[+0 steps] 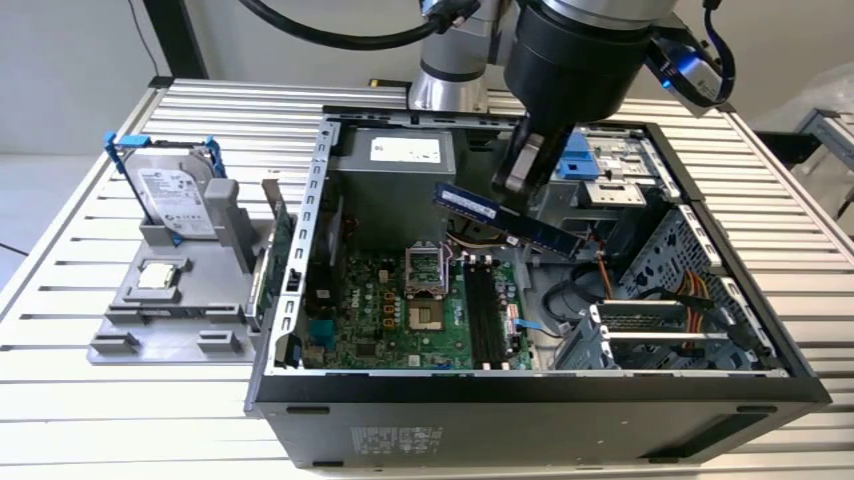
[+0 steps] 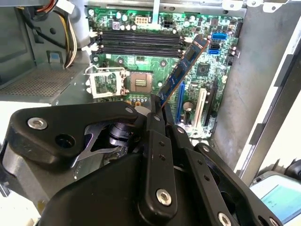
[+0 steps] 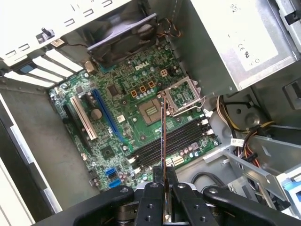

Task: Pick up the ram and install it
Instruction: 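Insert the ram into the slot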

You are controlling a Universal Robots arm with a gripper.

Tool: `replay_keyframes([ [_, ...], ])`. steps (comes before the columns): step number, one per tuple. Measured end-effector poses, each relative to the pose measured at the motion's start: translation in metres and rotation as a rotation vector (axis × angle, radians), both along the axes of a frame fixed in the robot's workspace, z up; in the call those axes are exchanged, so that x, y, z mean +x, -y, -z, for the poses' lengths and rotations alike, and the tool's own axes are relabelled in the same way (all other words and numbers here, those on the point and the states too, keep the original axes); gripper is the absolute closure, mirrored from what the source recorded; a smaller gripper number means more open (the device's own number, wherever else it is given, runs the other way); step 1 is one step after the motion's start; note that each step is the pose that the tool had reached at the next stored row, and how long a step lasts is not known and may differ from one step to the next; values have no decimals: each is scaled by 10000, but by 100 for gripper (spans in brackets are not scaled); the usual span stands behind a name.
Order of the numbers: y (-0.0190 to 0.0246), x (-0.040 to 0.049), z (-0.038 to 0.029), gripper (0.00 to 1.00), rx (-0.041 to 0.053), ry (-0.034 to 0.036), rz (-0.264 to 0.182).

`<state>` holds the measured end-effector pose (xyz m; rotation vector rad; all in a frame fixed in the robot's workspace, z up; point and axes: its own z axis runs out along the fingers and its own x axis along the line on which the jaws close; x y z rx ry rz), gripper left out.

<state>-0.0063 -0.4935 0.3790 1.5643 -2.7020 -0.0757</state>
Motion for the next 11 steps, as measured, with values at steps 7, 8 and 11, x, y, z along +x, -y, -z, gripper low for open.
replay_keyframes([
  [7, 0, 0, 0, 100, -1, 0, 388],
  [8, 0, 0, 0, 100, 0, 0, 447],
  [11, 0, 0, 0, 100, -1, 0, 622],
])
